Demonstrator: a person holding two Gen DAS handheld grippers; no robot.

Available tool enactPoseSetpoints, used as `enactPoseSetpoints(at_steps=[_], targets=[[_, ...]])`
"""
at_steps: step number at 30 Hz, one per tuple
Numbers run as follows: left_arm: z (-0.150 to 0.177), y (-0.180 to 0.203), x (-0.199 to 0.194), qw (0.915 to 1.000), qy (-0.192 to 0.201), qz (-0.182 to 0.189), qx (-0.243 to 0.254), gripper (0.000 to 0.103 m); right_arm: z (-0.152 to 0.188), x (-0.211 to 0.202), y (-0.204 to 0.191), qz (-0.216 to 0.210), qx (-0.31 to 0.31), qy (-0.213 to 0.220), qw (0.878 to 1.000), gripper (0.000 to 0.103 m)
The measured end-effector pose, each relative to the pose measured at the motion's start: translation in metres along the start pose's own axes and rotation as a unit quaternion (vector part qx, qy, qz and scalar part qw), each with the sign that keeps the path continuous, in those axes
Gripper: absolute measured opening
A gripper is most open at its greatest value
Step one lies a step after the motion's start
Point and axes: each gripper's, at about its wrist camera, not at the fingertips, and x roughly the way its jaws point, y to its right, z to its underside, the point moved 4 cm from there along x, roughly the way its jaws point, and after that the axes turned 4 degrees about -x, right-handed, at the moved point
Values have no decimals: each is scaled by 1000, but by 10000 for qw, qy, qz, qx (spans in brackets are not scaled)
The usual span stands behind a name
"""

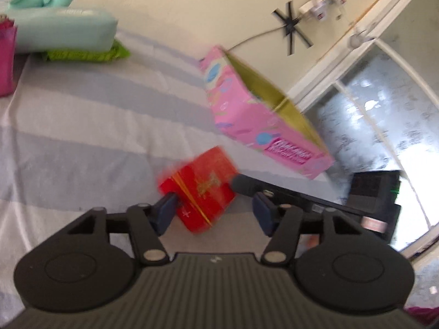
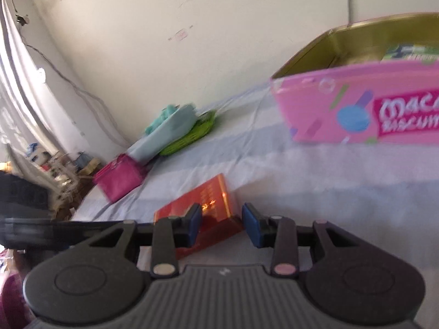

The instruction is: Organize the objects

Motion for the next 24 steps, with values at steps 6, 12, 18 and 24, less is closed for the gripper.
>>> enactPoseSetpoints(at_steps=[6,12,18,24], targets=[[-8,-8,-6,10000,49,-30,-26,65,21,-23,-34,12,-821,75,9966,41],[-14,-12,1,10000,1,-57,-45,65,20,-6,-45,569,-1537,-281,9861,59],[-20,10,9,9991,-16,-144,407,51,18,-7,-51,859,-1773,-32,9804,57],[-75,64,32,9954,348,421,793,52,-30,-56,-42,1369,-1940,1062,9656,55]])
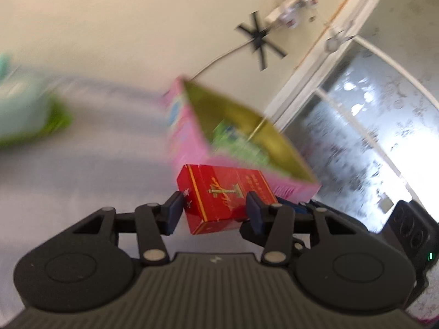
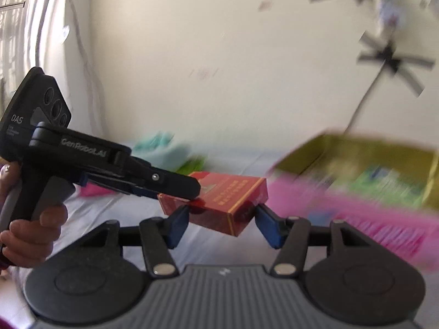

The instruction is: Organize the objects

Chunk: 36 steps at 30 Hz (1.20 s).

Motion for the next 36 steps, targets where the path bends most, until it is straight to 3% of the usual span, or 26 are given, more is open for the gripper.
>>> enactPoseSetpoints(at_steps=[5,12,14,16,22,29,32,36], targets=[[-31,30,66,9994,165,12,302,52,-15,8,53,756,152,253,9967,55],[-43,42,145,9978,54,-400,523,53,-2,40,128,1247,775,19,9892,55],[-43,40,158,9974,-74,-540,477,55,3,49,140,1391,840,-63,9867,54],[-41,42,161,9946,15,-821,629,67,5,58,146,1739,858,-61,9810,57],[-31,39,145,9923,171,-1033,662,69,14,51,159,1941,1055,67,9753,57],[-8,37,69,9859,678,-1104,1061,70,13,14,144,1897,1224,441,9732,57],[11,21,34,9833,679,-1270,1112,70,12,0,124,1623,1272,619,9765,57],[37,-15,-5,9796,455,-1700,976,70,13,-6,83,791,1024,587,9898,62]])
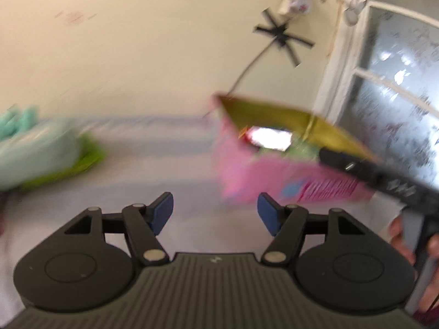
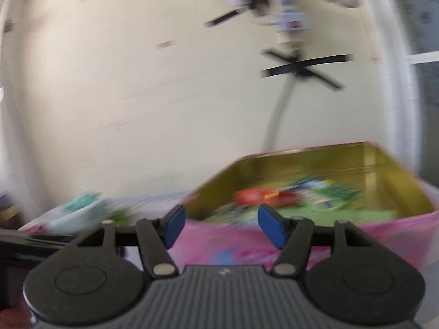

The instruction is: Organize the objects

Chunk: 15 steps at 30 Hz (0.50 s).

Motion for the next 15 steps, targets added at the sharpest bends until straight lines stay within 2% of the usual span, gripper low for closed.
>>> enactPoseSetpoints(at_steps=[4,6,9,11,12,13,15], targets=[[35,-41,-19,9977,-416,-522,-91,69,22,12,-39,-797,-15,-630,9948,62],[42,-53,-36,9971,-330,-673,-86,72,35,26,-59,-1065,-17,-1110,9881,61],[46,-81,-65,9961,-285,-692,-461,73,49,44,-89,-1484,-169,-1670,9746,60],[45,-107,-88,9935,-72,-910,-677,73,49,51,-108,-1661,-357,-1773,9694,58],[43,-121,-100,9911,77,-1101,-750,73,46,56,-119,-1752,-459,-1768,9674,53],[39,-134,-110,9880,230,-1296,-803,73,44,60,-130,-1865,-545,-1740,9654,47],[31,-161,-127,9798,500,-1714,-896,73,36,76,-154,-2129,-689,-1660,9604,44]])
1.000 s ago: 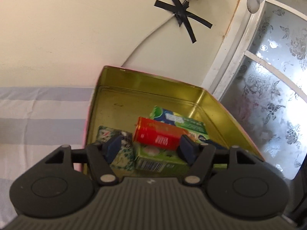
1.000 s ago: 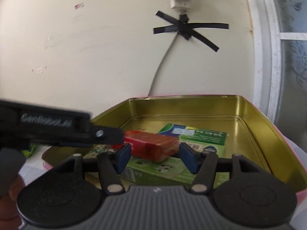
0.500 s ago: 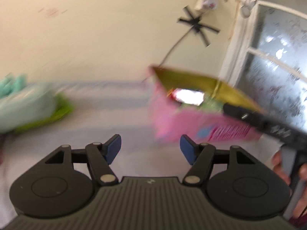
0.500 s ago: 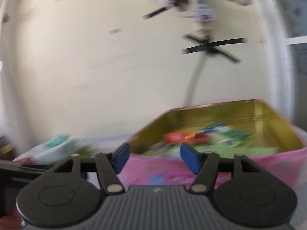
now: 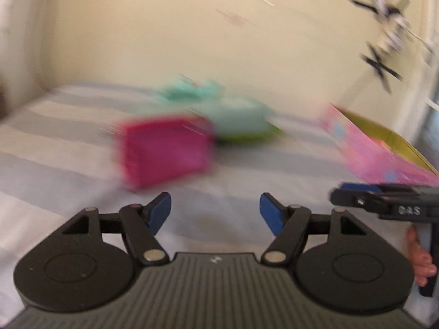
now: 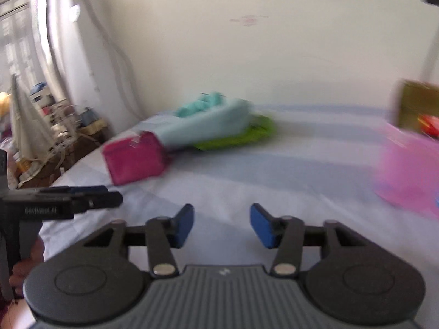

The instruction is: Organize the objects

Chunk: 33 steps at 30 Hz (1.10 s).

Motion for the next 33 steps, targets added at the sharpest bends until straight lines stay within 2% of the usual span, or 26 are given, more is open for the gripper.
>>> enactPoseSetpoints(at_steps=[2,6,9,12,14,15,18,22,25,28,33], targets=[[-14,-19,2,9995,101,-251,-184,72,-16,25,-17,-244,-223,70,9994,44],[-26,-44,11,9982,218,-345,-434,74,-34,79,-50,-636,-745,-62,9952,44],[-32,-49,23,9983,172,-330,-449,72,-45,107,-57,-811,-651,-93,9945,44],[-32,-51,35,9984,71,-211,-519,57,-50,122,-59,-1176,-550,-171,9914,44],[-30,-56,44,9972,-68,32,-746,49,-52,129,-65,-1438,-539,-247,9878,39],[-26,-56,46,9961,-141,120,-862,46,-52,130,-68,-1522,-556,-264,9864,31],[-25,-52,41,9957,-158,192,-890,46,-51,123,-76,-1316,-709,-182,9886,29],[-16,-25,31,9946,-251,602,-802,46,-38,88,-69,-1018,-652,-200,9925,26],[-4,13,30,9910,-453,1075,-656,50,-19,46,-55,-593,-676,-118,9959,26],[11,67,29,9871,-611,1461,-225,53,4,0,-36,-96,-687,25,9976,26],[26,147,37,9724,-905,2124,325,53,40,-74,5,739,-354,323,9961,26]])
